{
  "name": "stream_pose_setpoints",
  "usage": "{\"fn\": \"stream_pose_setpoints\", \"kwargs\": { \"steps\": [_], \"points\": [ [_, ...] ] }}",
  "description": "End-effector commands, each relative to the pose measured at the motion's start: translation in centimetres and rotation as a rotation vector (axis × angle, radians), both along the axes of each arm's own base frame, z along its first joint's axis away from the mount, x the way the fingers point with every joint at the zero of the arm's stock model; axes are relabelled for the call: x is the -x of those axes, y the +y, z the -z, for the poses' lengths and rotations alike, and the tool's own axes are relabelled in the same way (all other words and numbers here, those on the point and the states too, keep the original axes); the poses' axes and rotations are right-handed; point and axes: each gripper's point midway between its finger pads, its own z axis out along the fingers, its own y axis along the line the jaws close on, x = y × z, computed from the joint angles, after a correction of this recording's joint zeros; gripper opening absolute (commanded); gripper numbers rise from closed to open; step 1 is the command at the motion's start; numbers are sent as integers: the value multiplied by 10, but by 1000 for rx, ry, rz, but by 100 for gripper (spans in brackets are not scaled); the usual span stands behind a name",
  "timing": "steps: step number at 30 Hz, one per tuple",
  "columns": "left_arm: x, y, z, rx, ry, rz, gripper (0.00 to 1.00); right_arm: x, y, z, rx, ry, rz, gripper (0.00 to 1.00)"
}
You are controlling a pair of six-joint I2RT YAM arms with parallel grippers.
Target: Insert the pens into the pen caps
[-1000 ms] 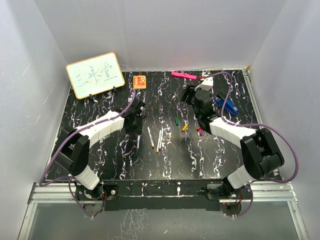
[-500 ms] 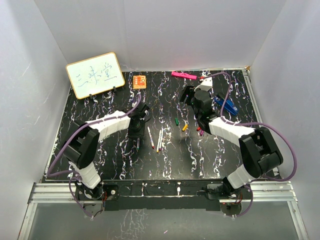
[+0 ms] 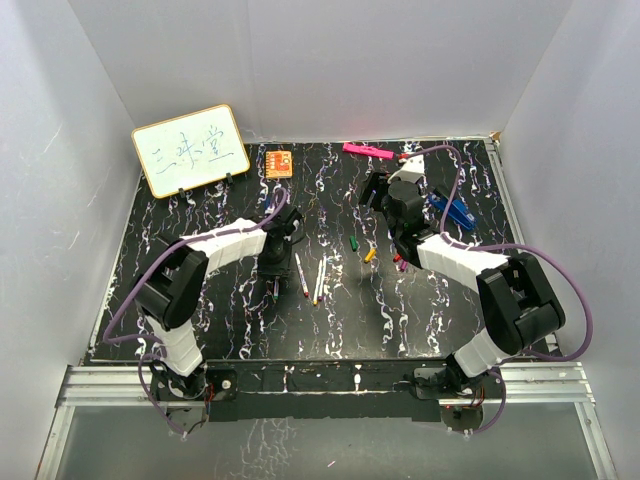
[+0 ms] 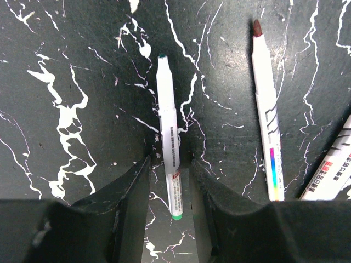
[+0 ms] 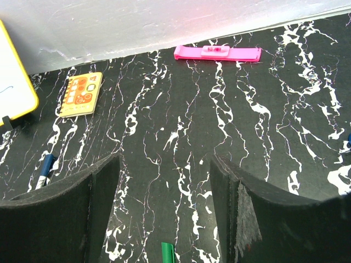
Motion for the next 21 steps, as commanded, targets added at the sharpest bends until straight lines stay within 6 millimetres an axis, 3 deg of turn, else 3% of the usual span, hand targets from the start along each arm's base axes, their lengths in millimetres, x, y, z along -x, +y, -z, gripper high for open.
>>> {"fn": "stream_pose_setpoints", "kwargs": {
  "steps": [1, 10, 17, 21],
  "points": [
    [6, 9, 4, -73, 46, 7, 32, -1, 0, -11, -34, -36, 8, 64],
    [11, 11, 16, -95, 84, 12, 28, 0, -1, -8, -40, -30, 12, 64],
    [19, 16, 33, -122, 136, 11, 14, 1, -2, -6, -40, -25, 18, 64],
    [25, 21, 49, -149, 175, 16, 0, 1, -3, -6, -38, -22, 20, 64]
  ]
}}
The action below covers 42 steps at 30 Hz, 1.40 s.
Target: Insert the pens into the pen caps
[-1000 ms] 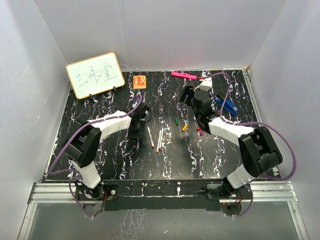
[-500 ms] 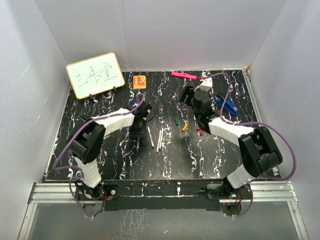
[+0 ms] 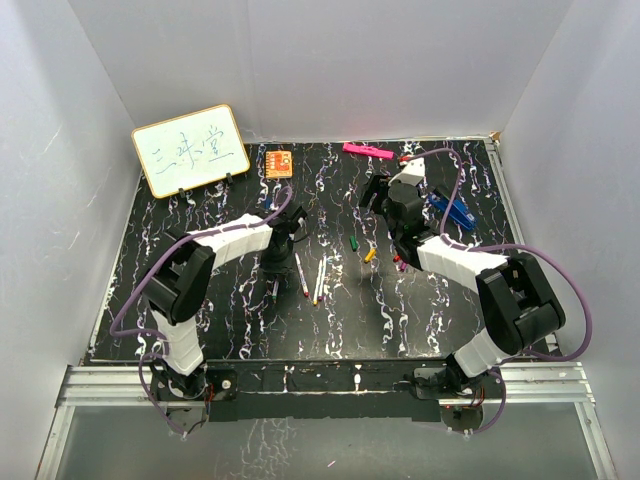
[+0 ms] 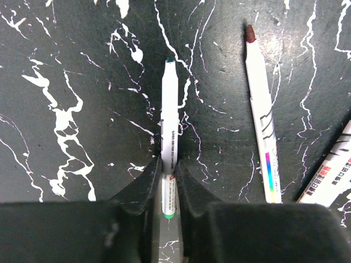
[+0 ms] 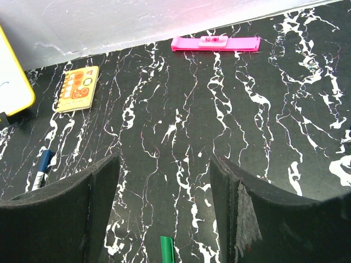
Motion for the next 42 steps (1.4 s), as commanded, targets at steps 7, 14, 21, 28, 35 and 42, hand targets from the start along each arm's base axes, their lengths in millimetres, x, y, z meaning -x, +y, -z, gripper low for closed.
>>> {"fn": "stream_pose_setpoints", "kwargs": {
  "steps": [7, 14, 21, 28, 35, 42],
  "points": [
    [35, 23, 55, -98, 157, 23, 0, -2, -5, 0, 16, 21, 28, 60],
    [16, 9, 11, -24, 54, 44, 0, 8, 0, 37, 58, 143, -10, 52],
    [-4, -13, -42, 98, -55, 66, 0, 17, 18, 66, 138, 247, -66, 51],
    [-5, -18, -70, 155, -111, 62, 0, 25, 39, 93, 162, 335, -155, 51],
    [-6, -12, -83, 172, -168, 33, 0, 30, 51, 115, 177, 405, -206, 51],
    [-17, -16, -100, 272, -257, -6, 0, 36, 58, 130, 221, 443, -219, 49]
  ]
}}
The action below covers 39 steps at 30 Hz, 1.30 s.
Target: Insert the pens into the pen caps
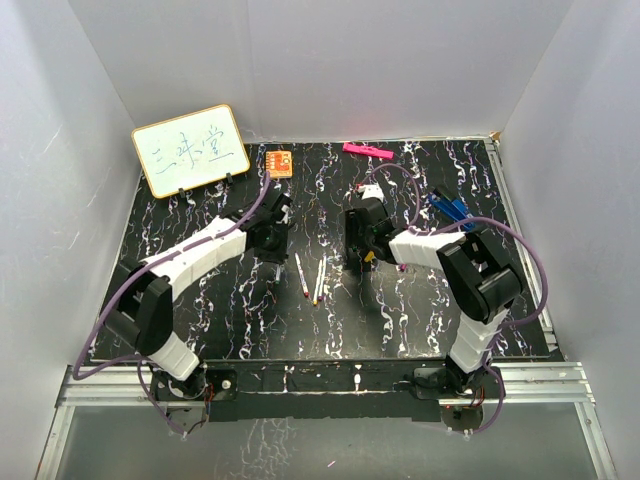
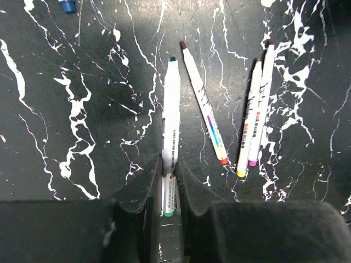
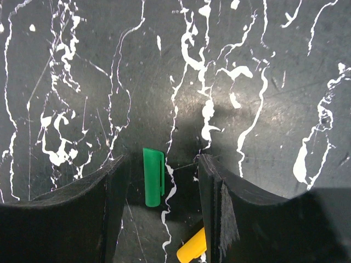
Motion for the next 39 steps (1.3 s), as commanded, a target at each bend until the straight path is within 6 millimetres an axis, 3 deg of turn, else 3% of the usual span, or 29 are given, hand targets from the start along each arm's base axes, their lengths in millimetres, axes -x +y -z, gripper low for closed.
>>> {"fn": "stream_pose_setpoints", "kwargs": {
  "steps": [1, 13, 24, 29, 33, 36, 39],
  "points": [
    [-8, -3, -27, 102, -86, -31, 0, -10, 13, -11, 11, -33, -19, 49],
    [-17, -4, -37, 164, -121, -49, 0, 3, 2, 12, 173, 41, 46, 44],
    [-19, -1, -35, 180, -112, -61, 0, 24, -11, 43, 232, 155, 76, 25],
    [-19, 3, -38, 180, -120, -70, 0, 36, -10, 51, 232, 230, 64, 2],
    [-22, 5, -38, 178, -124, -74, 0, 45, -14, 58, 259, 286, 65, 0],
    [-24, 5, -37, 178, -126, -74, 0, 46, -16, 57, 272, 299, 72, 0],
    [-26, 2, -37, 187, -131, -52, 0, 33, -8, 39, 228, 239, 83, 0]
  ]
}}
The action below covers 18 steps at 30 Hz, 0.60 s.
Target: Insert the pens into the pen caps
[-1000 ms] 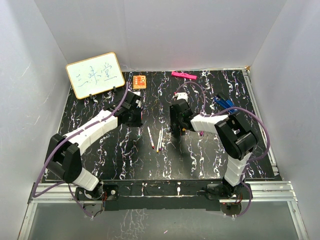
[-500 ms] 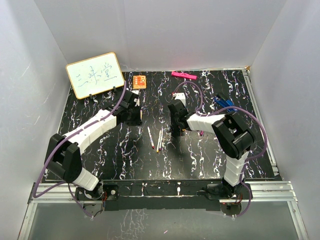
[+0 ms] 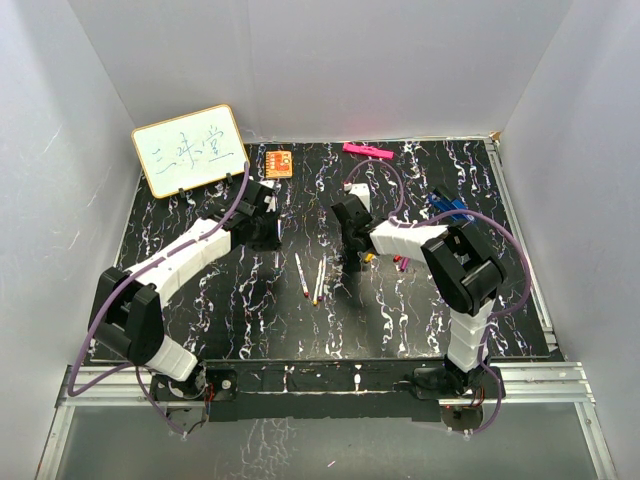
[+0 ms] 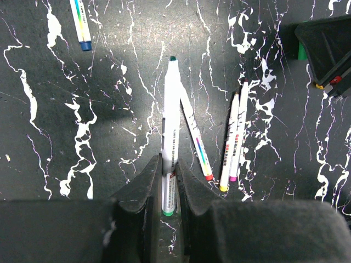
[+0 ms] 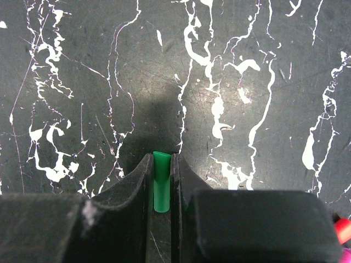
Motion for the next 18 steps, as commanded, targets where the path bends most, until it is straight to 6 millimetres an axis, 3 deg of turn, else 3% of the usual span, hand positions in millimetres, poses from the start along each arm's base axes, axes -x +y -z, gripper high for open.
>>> {"fn": "stream_pose_setpoints", "kwargs": {
  "steps": [1, 7, 11, 13, 18],
  "points": [
    [-2, -5, -12, 38, -37, 32, 0, 23, -12, 17, 52, 115, 11, 0],
    [-7, -13, -18, 89, -107, 76, 0, -25, 14, -64, -72, -123, 11, 0],
    [-11, -20, -21, 139, -161, 82, 0, -45, 29, -124, -182, -314, -26, 0],
    [-13, -28, -25, 195, -193, 95, 0, -47, 32, -160, -241, -414, -42, 0],
    [-12, -54, -32, 322, -262, 161, 0, -40, 35, -212, -360, -602, -98, 0]
  ]
}}
